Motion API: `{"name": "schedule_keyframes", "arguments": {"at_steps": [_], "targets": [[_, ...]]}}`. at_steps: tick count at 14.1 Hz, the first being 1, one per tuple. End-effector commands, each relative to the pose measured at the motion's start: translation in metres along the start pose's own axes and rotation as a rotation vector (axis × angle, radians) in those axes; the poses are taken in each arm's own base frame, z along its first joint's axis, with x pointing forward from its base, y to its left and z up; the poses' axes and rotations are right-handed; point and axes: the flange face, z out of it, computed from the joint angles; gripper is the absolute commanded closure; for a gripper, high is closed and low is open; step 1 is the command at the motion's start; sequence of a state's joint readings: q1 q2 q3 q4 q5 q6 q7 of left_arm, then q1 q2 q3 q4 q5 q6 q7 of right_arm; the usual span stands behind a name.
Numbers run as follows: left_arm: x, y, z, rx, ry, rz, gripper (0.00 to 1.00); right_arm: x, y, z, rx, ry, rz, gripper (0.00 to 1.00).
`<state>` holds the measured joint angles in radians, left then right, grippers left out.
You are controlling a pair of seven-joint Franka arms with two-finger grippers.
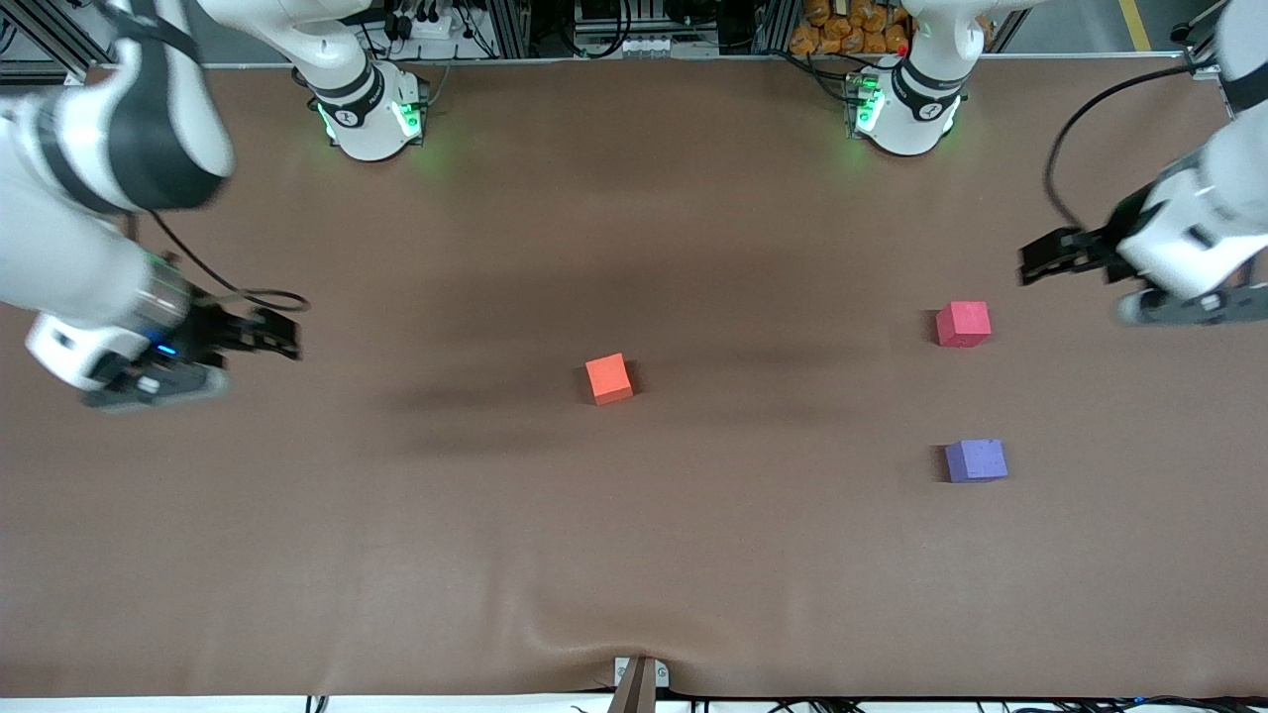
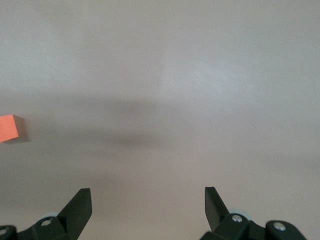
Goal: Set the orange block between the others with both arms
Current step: 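Reach the left gripper to the orange cube and grasp it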
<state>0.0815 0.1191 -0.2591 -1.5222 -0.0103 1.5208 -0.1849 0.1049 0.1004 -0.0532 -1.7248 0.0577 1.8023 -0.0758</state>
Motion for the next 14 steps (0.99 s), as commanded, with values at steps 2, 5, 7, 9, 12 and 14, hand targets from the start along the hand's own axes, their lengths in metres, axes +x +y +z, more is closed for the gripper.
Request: {"name": "schedule_keyframes", "arguments": {"at_steps": [2,5,7,9,12,14], "targets": [[0.025,0.076,0.054,-0.059,-0.048,-0.052,0.00,-0.064,0.014,-0.041,0.000,-0.036,0.040,0.00],[0.031,0.160,0.098,-0.065,-0.052,-0.097,0.00,-0.070,0.025,-0.095,-0.029,-0.048,0.055,0.00],[0.035,0.218,0.126,-0.087,-0.039,-0.140,0.00,-0.073,0.023,-0.127,-0.051,-0.035,0.053,0.00],[0.042,0.271,0.159,-0.111,-0.036,-0.184,0.00,-0.077,0.026,-0.138,-0.063,-0.038,0.082,0.00],[0.039,0.333,0.201,-0.181,0.018,-0.258,0.00,-0.079,0.018,-0.145,-0.067,-0.053,0.137,0.00],[0.039,0.358,0.237,-0.214,0.040,-0.253,0.00,-0.079,0.020,-0.152,-0.065,-0.031,0.162,0.00]]}}
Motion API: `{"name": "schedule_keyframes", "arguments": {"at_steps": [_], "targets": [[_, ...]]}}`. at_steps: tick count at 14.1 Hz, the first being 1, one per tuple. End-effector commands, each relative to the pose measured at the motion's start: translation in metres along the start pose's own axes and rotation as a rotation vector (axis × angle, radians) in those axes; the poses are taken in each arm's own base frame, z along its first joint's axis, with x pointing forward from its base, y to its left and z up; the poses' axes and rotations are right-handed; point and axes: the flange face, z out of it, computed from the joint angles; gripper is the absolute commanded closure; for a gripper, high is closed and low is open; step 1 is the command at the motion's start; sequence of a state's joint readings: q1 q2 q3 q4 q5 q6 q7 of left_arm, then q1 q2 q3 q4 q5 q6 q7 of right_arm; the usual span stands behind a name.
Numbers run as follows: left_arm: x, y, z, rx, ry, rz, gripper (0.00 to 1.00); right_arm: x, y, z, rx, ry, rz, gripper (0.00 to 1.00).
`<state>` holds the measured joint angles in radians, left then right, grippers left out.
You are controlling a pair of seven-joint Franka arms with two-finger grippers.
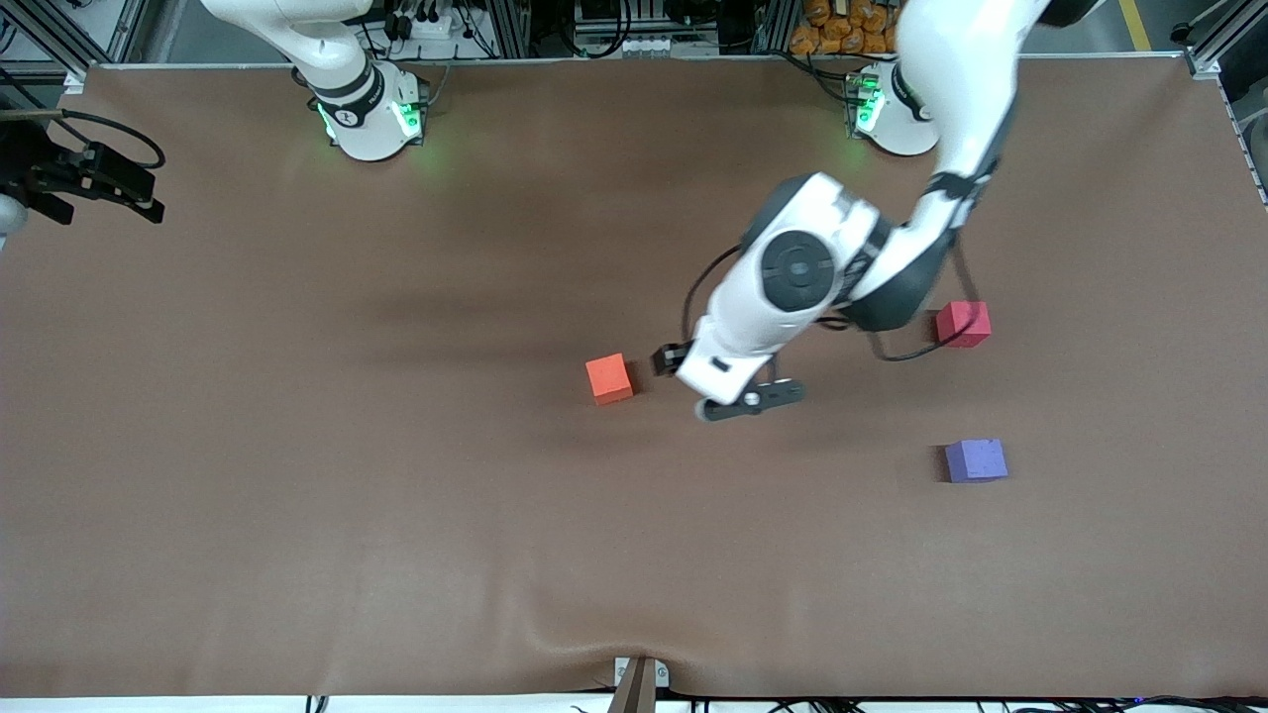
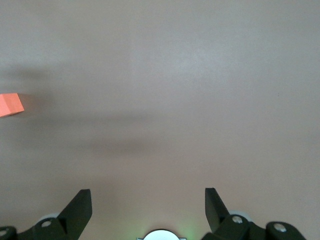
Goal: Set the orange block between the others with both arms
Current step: 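Reach the left gripper to the orange cube and grasp it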
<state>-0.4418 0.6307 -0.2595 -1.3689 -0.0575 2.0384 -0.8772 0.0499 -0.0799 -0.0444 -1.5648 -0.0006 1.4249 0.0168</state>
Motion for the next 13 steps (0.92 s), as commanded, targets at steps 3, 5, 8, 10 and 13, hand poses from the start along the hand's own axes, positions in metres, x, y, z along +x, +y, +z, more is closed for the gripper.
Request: {"name": "schedule_keyframes", "arguments": {"at_steps": [3,5,8,10,13], "targets": [[-0.013,0.033,0.069,-0.030,0.028,0.005,0.00,0.015,0.005,-0.015,-0.007,0.023,0.036,0.00],[-0.023,0.044,0.094,-0.043,0.039,-0.027,0.00,0.015,0.005,-0.014,-0.001,0.019,0.036,0.00],[-0.031,0.051,0.125,-0.041,0.076,-0.041,0.00,0.015,0.003,-0.013,0.003,0.016,0.034,0.00],[-0.037,0.054,0.141,-0.028,0.068,-0.030,0.00,0.017,0.004,-0.013,0.015,0.015,0.038,0.00],[-0.036,0.055,0.154,-0.051,0.081,-0.033,0.00,0.026,0.008,-0.018,0.036,0.018,0.044,0.00]]}}
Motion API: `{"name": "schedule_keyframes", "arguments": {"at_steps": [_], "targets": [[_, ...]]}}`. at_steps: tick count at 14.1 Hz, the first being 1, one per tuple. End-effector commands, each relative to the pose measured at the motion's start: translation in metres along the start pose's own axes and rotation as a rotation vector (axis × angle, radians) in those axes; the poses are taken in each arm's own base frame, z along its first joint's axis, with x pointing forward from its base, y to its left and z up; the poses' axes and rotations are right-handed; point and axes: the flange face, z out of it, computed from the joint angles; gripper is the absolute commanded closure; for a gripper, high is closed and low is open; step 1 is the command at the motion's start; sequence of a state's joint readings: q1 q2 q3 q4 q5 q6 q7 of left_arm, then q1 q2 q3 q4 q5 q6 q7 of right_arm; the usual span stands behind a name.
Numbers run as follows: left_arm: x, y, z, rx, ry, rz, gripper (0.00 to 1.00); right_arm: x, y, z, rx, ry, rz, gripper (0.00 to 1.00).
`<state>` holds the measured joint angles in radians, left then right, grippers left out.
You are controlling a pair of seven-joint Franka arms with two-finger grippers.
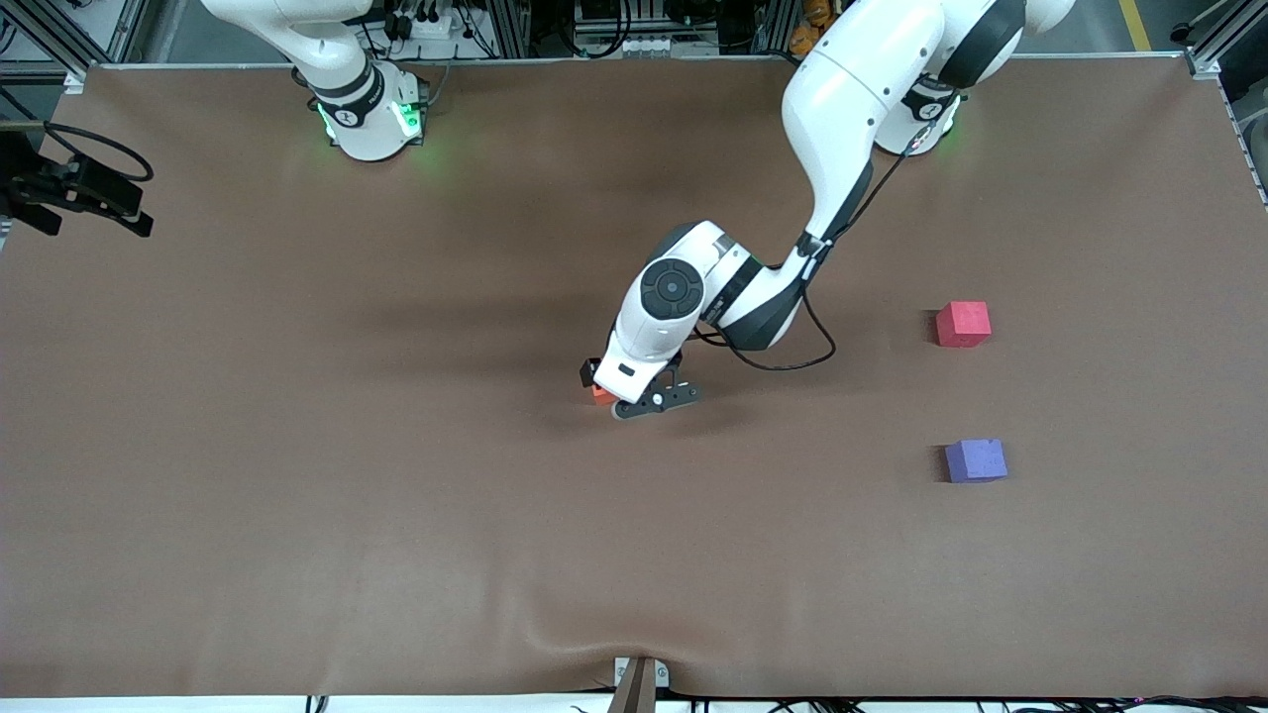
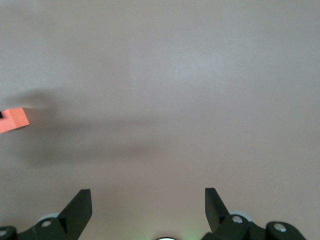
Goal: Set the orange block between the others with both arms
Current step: 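Reach the left gripper to the orange cube and grasp it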
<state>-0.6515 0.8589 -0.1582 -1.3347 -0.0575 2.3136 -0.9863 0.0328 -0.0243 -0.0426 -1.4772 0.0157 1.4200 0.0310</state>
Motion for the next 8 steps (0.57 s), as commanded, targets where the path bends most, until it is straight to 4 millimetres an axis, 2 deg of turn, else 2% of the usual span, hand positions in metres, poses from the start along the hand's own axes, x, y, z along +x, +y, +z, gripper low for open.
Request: {"name": "schedule_keyframes", "arguments": {"at_steps": [1,3,6,8], "targets": [[0.001,0.009,0.008,-0.031,0.027,-0.015,0.00,0.010,-0.001,-0.007,0.021,-0.005,0.015,0.00],[-0.002,0.010,0.017,-0.029,0.023,-0.017,0.00,0.017,-0.004,-0.002,0.022,0.023,0.011,0.00],[-0.001,0.009,0.025,-0.039,0.029,-0.027,0.00,0.025,-0.003,0.032,0.019,-0.008,0.012,0.00],[0.000,0.012,0.023,-0.059,0.039,-0.039,0.00,0.026,-0.002,0.040,0.018,-0.014,0.013,0.00]]}}
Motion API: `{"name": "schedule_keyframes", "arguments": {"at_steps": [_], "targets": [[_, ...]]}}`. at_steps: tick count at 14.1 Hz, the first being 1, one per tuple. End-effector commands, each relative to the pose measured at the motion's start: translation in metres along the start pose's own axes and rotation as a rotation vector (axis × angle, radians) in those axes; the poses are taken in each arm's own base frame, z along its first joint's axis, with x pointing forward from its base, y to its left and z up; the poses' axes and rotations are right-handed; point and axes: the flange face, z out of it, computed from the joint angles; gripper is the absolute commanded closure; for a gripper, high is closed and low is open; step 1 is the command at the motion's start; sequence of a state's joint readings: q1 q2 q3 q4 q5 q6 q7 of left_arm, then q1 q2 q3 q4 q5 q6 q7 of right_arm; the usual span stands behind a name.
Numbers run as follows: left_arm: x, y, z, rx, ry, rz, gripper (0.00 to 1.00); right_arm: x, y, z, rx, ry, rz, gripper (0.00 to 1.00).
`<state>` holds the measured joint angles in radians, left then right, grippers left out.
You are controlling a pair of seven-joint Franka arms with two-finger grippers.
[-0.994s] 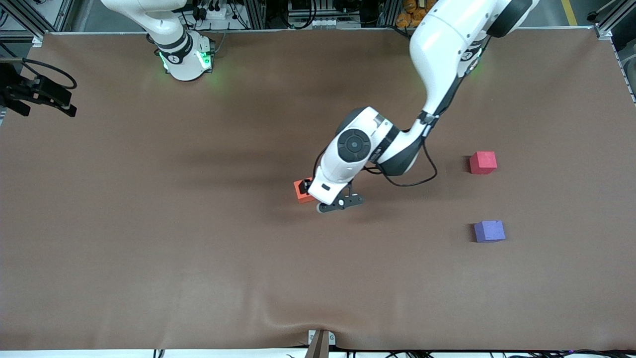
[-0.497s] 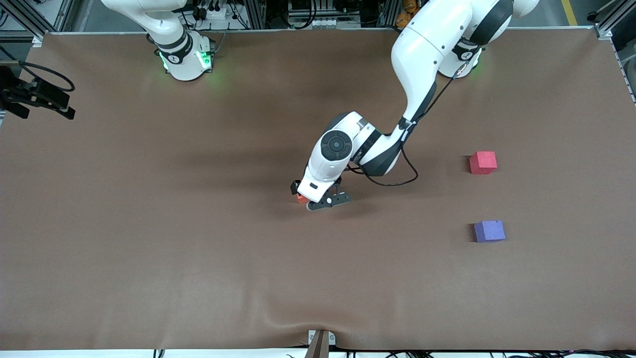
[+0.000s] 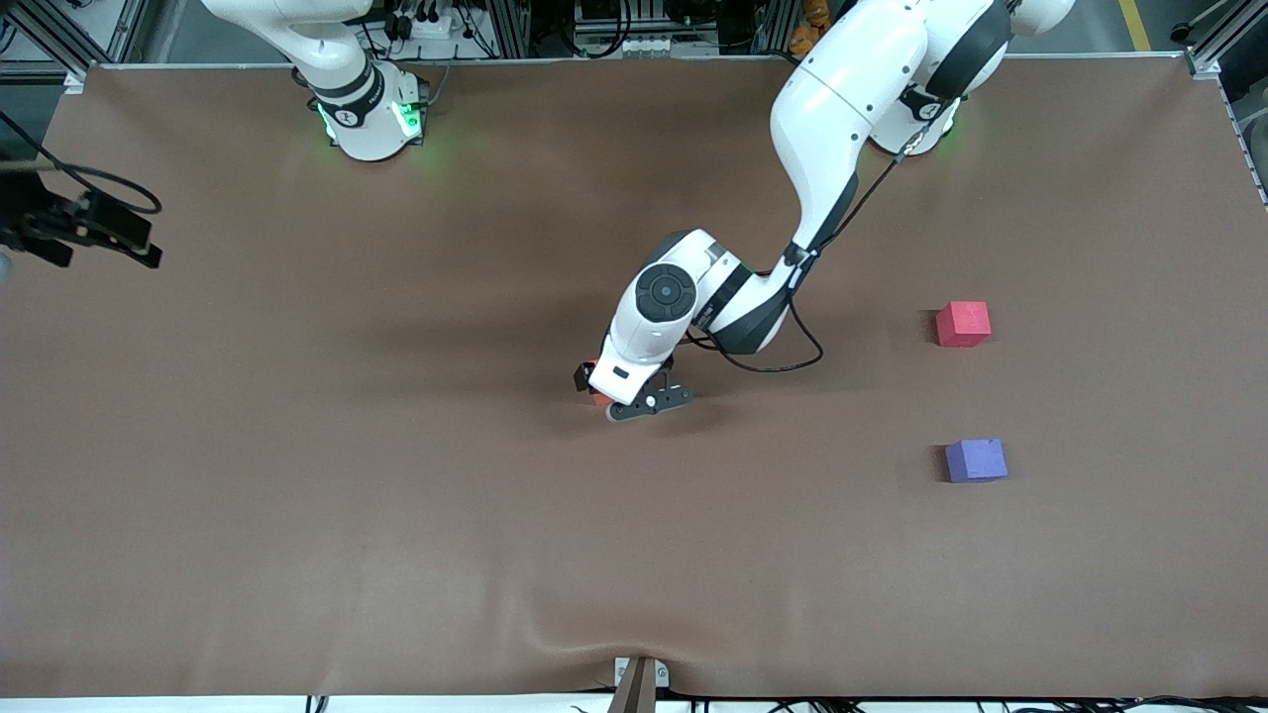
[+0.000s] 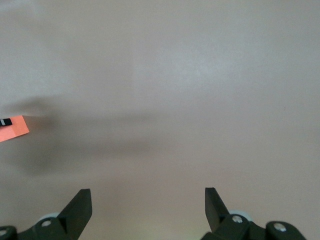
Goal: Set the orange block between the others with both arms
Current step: 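Reach the left gripper to the orange cube and grasp it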
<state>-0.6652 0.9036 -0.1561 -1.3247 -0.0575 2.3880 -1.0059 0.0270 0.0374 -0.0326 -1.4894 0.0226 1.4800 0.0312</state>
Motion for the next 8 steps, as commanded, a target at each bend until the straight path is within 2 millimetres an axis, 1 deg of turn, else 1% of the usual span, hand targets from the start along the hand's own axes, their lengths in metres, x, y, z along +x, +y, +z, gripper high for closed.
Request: {"name": "schedule_keyframes", "arguments": {"at_steps": [1,3,5,8], "targets": [[0.001,0.010,0.003,-0.024,0.018,-0.028,0.00,0.000,0.002,0.006,0.014,0.008,0.016,0.00],[-0.001,0.011,0.004,-0.024,0.018,-0.036,0.00,-0.001,0.006,0.003,0.009,0.019,0.023,0.00],[-0.002,0.011,0.007,-0.022,0.015,-0.039,0.00,-0.004,0.003,-0.001,0.004,0.013,0.029,0.00],[-0.016,0.017,0.008,-0.020,0.009,-0.044,0.00,-0.010,0.006,-0.012,0.003,-0.008,0.037,0.00]]}}
